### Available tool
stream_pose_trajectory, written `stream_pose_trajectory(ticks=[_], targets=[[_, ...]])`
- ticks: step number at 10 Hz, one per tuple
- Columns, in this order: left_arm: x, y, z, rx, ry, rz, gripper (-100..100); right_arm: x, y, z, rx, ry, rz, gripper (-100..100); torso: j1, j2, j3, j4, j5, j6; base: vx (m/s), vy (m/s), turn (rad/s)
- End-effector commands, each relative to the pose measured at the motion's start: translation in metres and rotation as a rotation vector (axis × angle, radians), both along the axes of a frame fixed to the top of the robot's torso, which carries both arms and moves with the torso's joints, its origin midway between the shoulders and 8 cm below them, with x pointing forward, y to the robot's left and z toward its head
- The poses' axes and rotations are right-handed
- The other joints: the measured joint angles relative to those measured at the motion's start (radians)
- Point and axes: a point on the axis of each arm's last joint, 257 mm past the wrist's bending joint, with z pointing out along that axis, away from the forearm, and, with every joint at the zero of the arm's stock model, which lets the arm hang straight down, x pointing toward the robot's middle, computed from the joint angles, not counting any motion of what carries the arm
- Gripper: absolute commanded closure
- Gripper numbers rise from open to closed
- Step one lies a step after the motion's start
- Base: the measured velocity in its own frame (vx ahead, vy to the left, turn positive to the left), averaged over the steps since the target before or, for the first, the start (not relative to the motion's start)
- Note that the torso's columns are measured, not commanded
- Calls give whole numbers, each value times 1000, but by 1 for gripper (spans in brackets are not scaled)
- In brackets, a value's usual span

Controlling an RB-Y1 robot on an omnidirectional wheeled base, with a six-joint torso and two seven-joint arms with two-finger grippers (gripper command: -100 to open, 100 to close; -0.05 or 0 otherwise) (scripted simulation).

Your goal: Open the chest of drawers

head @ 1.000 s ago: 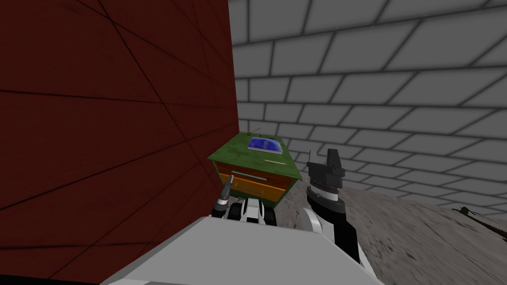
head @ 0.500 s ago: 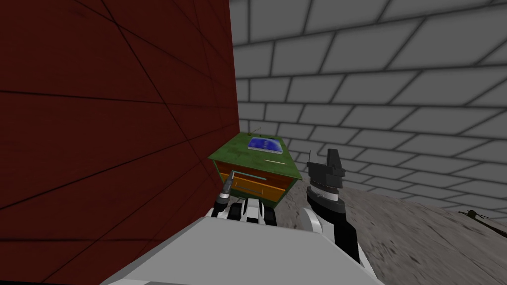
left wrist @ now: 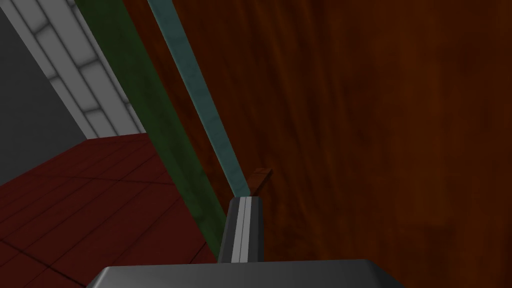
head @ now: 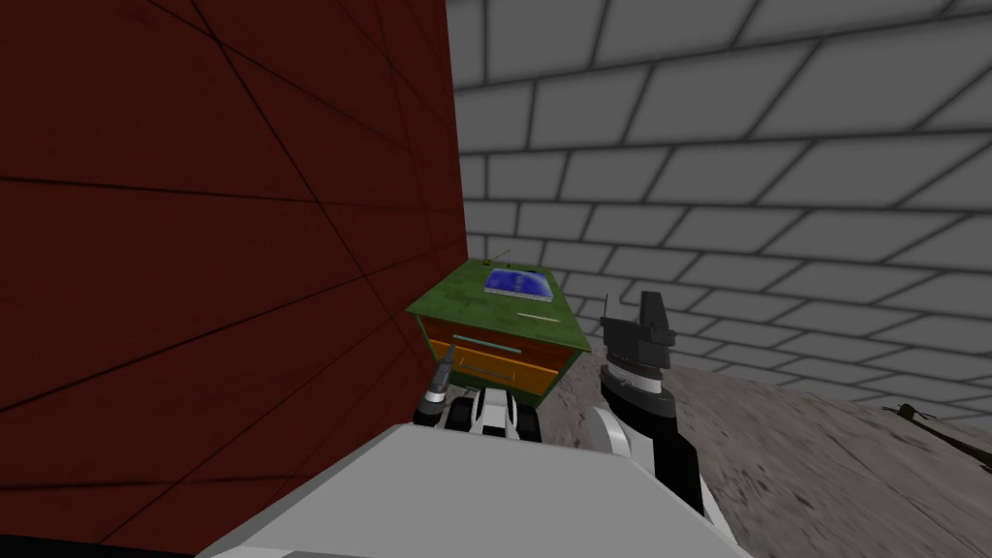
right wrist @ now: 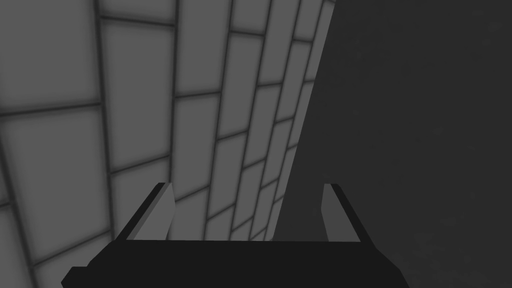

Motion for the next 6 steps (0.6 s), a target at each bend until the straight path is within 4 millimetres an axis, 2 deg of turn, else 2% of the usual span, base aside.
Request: stream_pose_trajectory(ticks=[1, 2, 4, 6], targets=[[-6, 0, -2, 0, 0, 1, 100, 0, 0, 0, 0, 0, 0, 0, 0, 1, 1, 0, 0, 0, 0, 0, 0], [0, 8, -3, 34, 10, -9, -100, 0, 0, 0, 0, 0, 0, 0, 0, 1, 1, 0, 0, 0, -6, -9, 24], [13, 13, -3, 59, 26, -16, -100, 0, 0, 0, 0, 0, 0, 0, -1, 1, 1, 0, 0, 0, -14, -20, 56], [24, 15, -3, 71, 40, -19, -100, 0, 0, 0, 0, 0, 0, 0, 0, 3, 2, 1, 0, 0, -84, -24, -65]])
